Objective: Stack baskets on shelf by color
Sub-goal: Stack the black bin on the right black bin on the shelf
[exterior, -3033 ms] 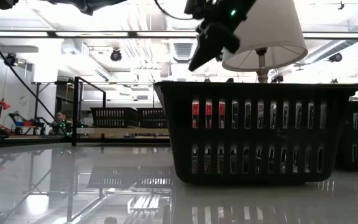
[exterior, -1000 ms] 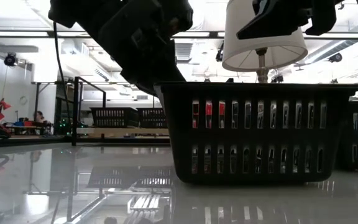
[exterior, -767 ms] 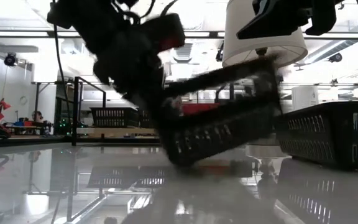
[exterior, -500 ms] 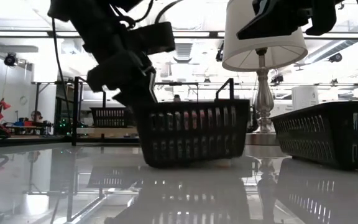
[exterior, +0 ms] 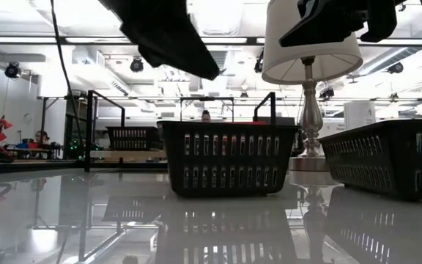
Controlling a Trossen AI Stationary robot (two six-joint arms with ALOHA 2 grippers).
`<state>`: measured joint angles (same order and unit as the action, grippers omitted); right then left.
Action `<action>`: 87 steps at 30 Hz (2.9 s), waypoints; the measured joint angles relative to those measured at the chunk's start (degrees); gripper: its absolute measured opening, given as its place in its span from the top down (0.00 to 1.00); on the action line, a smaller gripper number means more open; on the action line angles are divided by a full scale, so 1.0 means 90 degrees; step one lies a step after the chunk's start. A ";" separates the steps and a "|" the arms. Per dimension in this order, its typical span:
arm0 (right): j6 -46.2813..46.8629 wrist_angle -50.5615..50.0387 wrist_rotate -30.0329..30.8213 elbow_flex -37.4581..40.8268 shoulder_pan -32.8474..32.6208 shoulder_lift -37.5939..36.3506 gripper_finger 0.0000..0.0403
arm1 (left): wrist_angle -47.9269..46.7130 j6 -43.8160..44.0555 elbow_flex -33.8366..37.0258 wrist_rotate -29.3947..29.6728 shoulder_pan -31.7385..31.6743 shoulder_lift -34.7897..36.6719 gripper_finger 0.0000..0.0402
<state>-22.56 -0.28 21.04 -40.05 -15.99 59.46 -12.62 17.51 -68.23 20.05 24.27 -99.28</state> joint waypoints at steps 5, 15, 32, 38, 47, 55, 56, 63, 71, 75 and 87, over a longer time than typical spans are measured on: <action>0.0058 -0.0056 0.0000 0.0000 0.0000 0.0000 0.98 | 0.0056 0.0508 -0.0498 0.0077 0.0171 -0.0577 0.90; 0.0178 -0.0133 0.0000 0.0000 0.0000 0.0000 0.98 | 0.0226 0.1056 -0.0625 -0.0590 0.0177 -0.0918 0.85; 0.0287 -0.0135 0.0000 0.0000 0.0000 0.0000 0.98 | 0.0678 0.1340 -0.0274 -0.0902 0.0085 -0.0931 0.56; 0.0293 -0.0133 0.0000 0.0000 0.0000 0.0000 0.98 | 0.0842 0.1355 -0.0025 -0.0859 0.0060 -0.0935 0.62; 0.0295 -0.0136 0.0000 0.0000 0.0000 0.0000 0.98 | 0.1232 0.1351 0.0146 -0.0874 0.0060 -0.1028 0.68; 0.0339 -0.0135 0.0000 0.0000 0.0000 0.0000 0.98 | 0.0851 0.1300 0.0110 -0.0774 0.0031 -0.0998 0.68; 0.0344 -0.0138 0.0000 0.0000 0.0000 0.0000 0.98 | 0.0735 0.1304 0.0110 -0.0772 0.0019 -0.0983 0.68; 0.0344 -0.0137 0.0000 0.0000 -0.0002 0.0000 0.98 | 0.0448 0.1224 0.0122 -0.0745 -0.0032 -0.0977 0.74; 0.0340 -0.0149 0.0000 0.0000 -0.0002 0.0000 0.98 | 0.0389 0.0430 0.0101 -0.0685 -0.0032 -0.0836 0.98; 0.0341 -0.0261 0.0000 0.0000 0.0000 0.0000 0.98 | 0.0210 -0.0510 0.0022 -0.0652 -0.0032 -0.0566 0.99; 0.0362 -0.0276 0.0000 0.0000 -0.0002 0.0000 0.98 | -0.1422 -0.2584 0.0051 0.0496 -0.0388 0.1292 1.00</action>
<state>-19.30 -2.76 21.04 -40.05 -16.01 59.46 -25.42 -5.75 -67.78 24.51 20.79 -87.66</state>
